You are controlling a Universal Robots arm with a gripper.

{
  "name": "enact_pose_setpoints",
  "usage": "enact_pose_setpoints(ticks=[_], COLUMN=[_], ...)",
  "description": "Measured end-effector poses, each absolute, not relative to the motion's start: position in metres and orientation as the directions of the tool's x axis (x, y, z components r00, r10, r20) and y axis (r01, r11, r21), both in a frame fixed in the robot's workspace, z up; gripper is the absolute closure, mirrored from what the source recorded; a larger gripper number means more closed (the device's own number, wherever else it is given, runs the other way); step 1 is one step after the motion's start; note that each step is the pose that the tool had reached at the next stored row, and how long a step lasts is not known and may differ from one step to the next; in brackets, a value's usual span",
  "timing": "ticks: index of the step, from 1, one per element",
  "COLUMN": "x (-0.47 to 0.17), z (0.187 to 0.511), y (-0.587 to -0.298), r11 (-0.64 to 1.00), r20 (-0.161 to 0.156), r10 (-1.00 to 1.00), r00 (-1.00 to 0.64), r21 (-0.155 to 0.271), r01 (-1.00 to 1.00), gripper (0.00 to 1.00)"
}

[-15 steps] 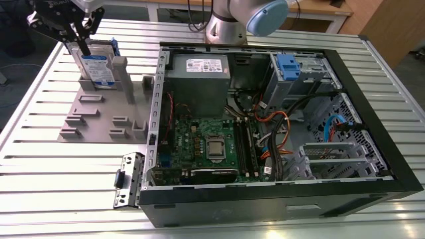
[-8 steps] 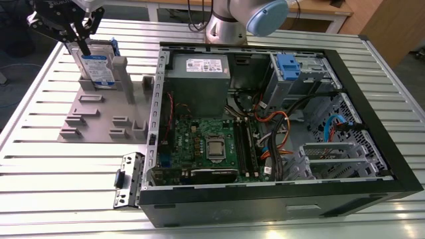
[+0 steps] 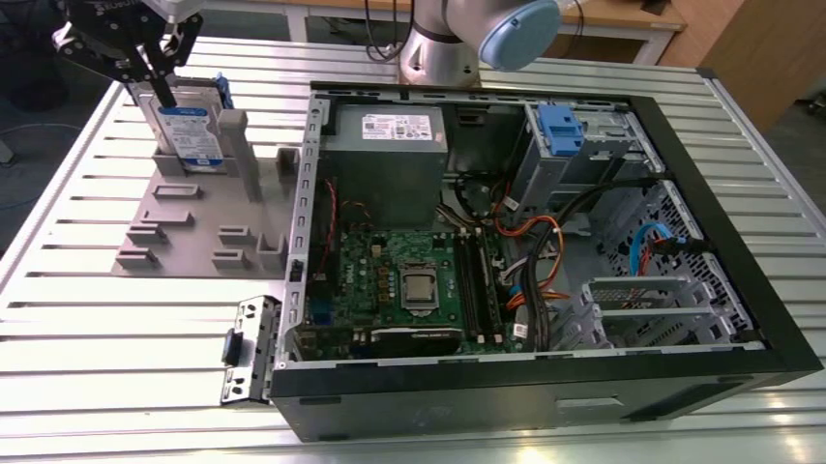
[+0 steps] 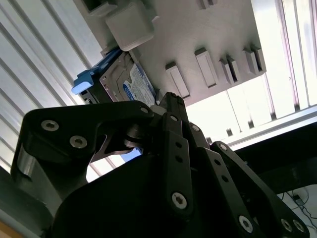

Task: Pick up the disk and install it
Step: 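Pick up the disk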

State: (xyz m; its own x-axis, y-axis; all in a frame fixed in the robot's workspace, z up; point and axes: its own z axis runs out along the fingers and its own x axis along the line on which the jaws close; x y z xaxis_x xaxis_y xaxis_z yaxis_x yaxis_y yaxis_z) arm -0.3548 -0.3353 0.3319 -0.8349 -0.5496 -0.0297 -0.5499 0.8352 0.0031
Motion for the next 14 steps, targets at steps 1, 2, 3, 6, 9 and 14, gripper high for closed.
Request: enact_pose_setpoints(ticks=[1,2,3,6,9,14], x=[-0.3548,-0.3548,-0.3548,-0.3548,-0.3548,-0.3548], z=[0.3319,0.3319,0.3319,0.3319,0.3320,0.3320], y=[-0.3353,-0.3353,-0.3353,-0.3353,-0.3353,-0.3353], r11=[0.834,0.833,0.832,0.828,0.824,0.819], r20=[-0.030,-0.030,-0.030,-0.030,-0.030,-0.030], r10=[-0.551,-0.553,-0.555,-0.560,-0.566,-0.573], r00=[-0.834,-0.833,-0.831,-0.828,-0.824,-0.819], r21=[0.003,0.003,0.003,0.003,0.003,0.003], r01=[-0.552,-0.553,-0.555,-0.561,-0.566,-0.573], gripper=[0.90,0.90,0.90,0.90,0.90,0.90])
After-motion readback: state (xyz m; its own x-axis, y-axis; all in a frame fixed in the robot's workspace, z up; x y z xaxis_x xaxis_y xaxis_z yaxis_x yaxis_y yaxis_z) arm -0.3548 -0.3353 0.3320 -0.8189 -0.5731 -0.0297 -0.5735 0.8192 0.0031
